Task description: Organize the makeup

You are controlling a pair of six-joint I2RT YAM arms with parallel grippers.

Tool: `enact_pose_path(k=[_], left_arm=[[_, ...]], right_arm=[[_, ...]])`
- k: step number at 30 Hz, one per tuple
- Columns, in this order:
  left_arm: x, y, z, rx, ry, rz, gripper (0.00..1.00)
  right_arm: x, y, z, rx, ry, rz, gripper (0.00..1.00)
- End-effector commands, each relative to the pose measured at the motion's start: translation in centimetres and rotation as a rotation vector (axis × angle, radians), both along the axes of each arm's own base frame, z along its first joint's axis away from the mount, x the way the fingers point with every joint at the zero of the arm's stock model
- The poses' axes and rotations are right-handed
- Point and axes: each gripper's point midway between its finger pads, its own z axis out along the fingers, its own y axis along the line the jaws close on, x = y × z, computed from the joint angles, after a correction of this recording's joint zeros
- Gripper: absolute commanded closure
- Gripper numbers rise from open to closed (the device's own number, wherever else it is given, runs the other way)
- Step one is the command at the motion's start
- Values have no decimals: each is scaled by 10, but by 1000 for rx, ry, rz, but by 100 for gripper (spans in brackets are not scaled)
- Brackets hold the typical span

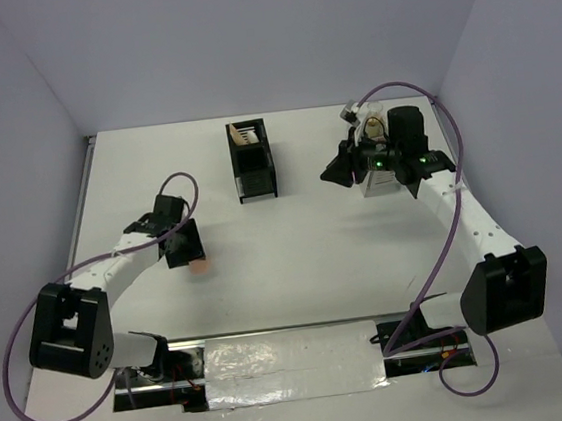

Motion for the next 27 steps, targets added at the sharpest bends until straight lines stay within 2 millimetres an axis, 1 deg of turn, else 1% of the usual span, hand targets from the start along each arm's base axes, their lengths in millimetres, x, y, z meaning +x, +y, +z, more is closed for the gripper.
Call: enact_pose_path(k=[1,3,5,7,10,11,12,20,21,24,27], left_arm=[[19,10,10,79,-51,-5,42],[20,16,11,116,-51,-1,42],[21,18,11,132,-47,-3,42],[19,16,6,124,-30,-15,43],[17,12,-6,107,-4,-37,48],[16,11,-9,105,3,-45,52],[15,10,-12,101,7,-49,53],[16,11,-22,111,24,-73,51],[14,11,-25,112,38,-77,51],[10,6,-32,96,61,-98,52],[5,-2,-37,75,85,-132,59]], right_arm=[[-3,-1,18,31,-63,10,55],[-3,-2,16,32,-59,8,55],[-2,-3,16,33,-59,6,55],[-2,-4,15,36,-57,3,55],[-2,-3,15,39,-52,6,54],[-2,-3,16,39,-51,6,54],[-2,-3,16,39,-52,6,54],[-2,-6,17,45,-52,-2,54],[-2,-6,17,45,-52,-2,54],[-1,-8,18,47,-53,-10,54],[-1,-10,18,50,-50,-16,54]])
